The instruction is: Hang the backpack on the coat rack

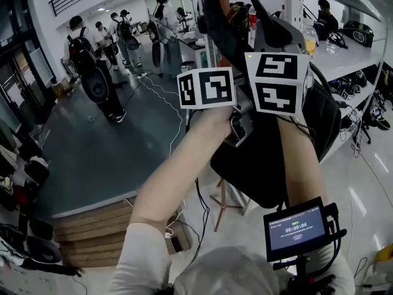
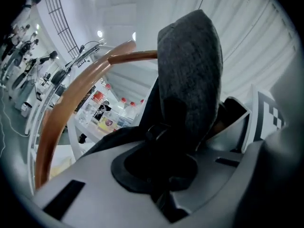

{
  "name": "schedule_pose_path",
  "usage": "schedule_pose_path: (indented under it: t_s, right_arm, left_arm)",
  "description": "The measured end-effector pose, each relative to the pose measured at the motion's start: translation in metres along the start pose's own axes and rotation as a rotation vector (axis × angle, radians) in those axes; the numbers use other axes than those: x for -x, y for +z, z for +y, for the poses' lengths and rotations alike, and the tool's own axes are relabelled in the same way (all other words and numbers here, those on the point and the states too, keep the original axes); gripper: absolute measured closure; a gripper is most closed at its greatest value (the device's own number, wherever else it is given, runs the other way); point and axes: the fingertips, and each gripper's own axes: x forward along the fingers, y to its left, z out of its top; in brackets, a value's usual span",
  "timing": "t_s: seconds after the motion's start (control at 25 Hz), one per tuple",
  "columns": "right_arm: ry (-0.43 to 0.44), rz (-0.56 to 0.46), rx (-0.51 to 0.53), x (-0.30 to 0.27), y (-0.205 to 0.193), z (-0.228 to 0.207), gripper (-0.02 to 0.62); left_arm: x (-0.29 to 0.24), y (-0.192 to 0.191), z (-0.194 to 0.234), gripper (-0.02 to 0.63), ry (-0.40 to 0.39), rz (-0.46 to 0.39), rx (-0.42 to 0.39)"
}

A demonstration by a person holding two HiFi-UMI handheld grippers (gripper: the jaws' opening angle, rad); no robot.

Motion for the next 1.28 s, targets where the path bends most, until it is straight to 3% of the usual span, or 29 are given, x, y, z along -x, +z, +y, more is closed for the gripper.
schedule_pose_path:
  t_s: [0.28, 0.48, 0.6, 0.88, 1.04, 1.2, 1.28]
  right_arm:
    - [0.1, 0.113, 0.044, -0.038, -0.025, 0.013, 0.557]
    - [0.189, 0.237, 0.09, -0.065, -0.053, 0.026, 0.557]
    - [0.246, 0.289, 0.112, -0.074, -0.069, 0.036, 0.557]
    - [0.348, 0.296, 0.122, -0.06, -0.088, 0.061, 0.557]
    - [0.362, 0.213, -0.01, -0.046, -0.091, 0.062, 0.557]
    - [0.388, 0.077, -0.232, -0.026, -0.09, 0.06, 0.557]
    - [0.371, 0.015, -0.242, -0.017, -0.087, 0.06, 0.557]
  left_arm:
    - [-0.013, -0.009, 0.028, 0.601, -0.014, 0.021, 0.095]
    - [-0.023, -0.02, 0.046, 0.601, -0.067, 0.039, 0.231]
    - [-0.024, -0.028, 0.054, 0.601, -0.075, 0.047, 0.259]
    - [-0.005, -0.046, 0.079, 0.601, -0.019, 0.06, 0.209]
    - [0.024, -0.038, 0.097, 0.601, 0.033, -0.017, 0.157]
    - [0.053, -0.029, 0.098, 0.6, 0.079, -0.126, 0.09]
    - [0.059, -0.027, 0.09, 0.6, 0.08, -0.15, 0.03]
